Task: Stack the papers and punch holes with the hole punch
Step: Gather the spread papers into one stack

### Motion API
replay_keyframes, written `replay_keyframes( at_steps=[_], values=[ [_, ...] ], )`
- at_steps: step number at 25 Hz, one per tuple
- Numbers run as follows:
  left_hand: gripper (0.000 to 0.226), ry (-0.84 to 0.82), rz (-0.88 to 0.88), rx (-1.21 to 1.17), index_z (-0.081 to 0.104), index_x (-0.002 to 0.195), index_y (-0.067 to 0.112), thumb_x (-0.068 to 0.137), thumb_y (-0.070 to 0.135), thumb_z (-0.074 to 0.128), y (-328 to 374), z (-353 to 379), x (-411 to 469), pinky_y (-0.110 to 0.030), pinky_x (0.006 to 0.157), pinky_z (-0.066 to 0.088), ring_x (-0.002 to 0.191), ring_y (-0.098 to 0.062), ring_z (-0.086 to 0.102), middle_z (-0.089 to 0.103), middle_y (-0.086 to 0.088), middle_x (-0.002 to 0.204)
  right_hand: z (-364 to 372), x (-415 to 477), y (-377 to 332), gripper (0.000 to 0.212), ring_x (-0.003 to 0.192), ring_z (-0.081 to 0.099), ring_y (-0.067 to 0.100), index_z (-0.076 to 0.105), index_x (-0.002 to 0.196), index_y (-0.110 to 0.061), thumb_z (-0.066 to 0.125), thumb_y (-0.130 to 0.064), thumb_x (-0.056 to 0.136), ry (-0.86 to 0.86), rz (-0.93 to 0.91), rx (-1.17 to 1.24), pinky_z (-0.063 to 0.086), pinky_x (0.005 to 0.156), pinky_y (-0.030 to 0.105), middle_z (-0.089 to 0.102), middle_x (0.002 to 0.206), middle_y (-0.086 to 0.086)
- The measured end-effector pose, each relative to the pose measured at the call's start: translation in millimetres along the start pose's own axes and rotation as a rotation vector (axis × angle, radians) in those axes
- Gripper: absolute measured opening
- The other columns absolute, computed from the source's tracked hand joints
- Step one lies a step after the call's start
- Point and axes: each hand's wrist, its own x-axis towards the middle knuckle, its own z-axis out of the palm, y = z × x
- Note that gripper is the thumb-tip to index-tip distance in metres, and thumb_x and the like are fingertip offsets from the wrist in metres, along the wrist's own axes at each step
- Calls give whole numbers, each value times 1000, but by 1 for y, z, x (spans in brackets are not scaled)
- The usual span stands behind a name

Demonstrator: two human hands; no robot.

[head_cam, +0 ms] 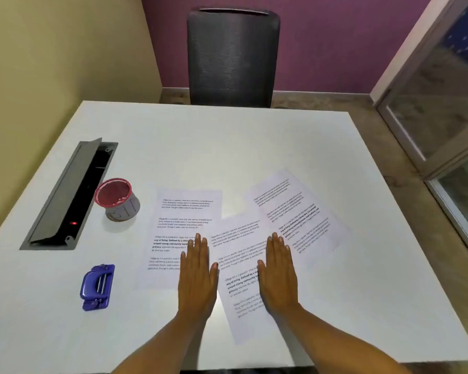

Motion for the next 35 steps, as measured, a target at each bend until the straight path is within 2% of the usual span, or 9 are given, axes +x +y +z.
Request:
replay_keyframes(
  at_steps=[3,8,12,16,20,25,32,35],
  values=[
    [62,-79,-71,5,-4,154,18,102,37,25,-6,5,-1,-35,122,-6,149,-12,-14,-13,4,162,10,-6,6,60,150,1,17,6,153,-9,31,-32,102,-29,51,-28,-5,123,27,1,161,3],
    [62,-162,-87,-20,-6,153,19,102,36,24,-14,14,-1,-35,122,-5,150,-12,-11,-13,5,162,32,-18,17,63,149,-7,13,-11,149,-17,26,-38,102,-82,125,-50,-5,120,27,-11,159,-2],
    [60,-193,-73,133,-4,152,16,101,41,15,-18,16,-3,-39,122,-4,150,-21,-9,-9,-2,162,41,-16,13,65,148,-9,10,-12,149,-20,28,-38,101,-77,186,-9,-2,120,28,-11,160,-5],
    [60,-165,-82,212,9,154,16,99,39,19,-17,20,-4,-45,121,4,151,-23,0,3,-4,163,34,-4,9,62,150,-1,11,2,154,-18,21,-43,100,-37,218,74,-1,120,25,-4,161,-7],
    [60,-162,-93,211,11,154,17,100,39,25,-17,22,-3,-45,122,4,151,-23,1,6,-3,163,12,41,34,58,150,7,19,14,152,-5,26,-31,102,89,276,56,2,123,30,11,162,7],
    [61,-169,-107,237,12,154,16,99,41,24,-17,23,-3,-45,122,5,151,-23,2,6,-4,163,-7,80,90,57,150,9,25,13,151,1,27,-27,103,14,392,1,4,124,37,14,161,15],
    [61,-161,-101,235,13,154,16,99,39,25,-16,23,-3,-46,122,7,151,-23,3,8,-4,163,2,37,84,57,150,8,20,14,152,-4,26,-31,103,-24,311,11,3,124,34,12,162,10],
    [61,-154,-99,229,12,154,17,99,38,25,-17,24,-4,-46,122,6,151,-22,3,8,-4,163,8,7,63,58,150,11,19,18,151,-5,24,-34,101,-7,296,51,8,124,35,16,161,8]
  ],
)
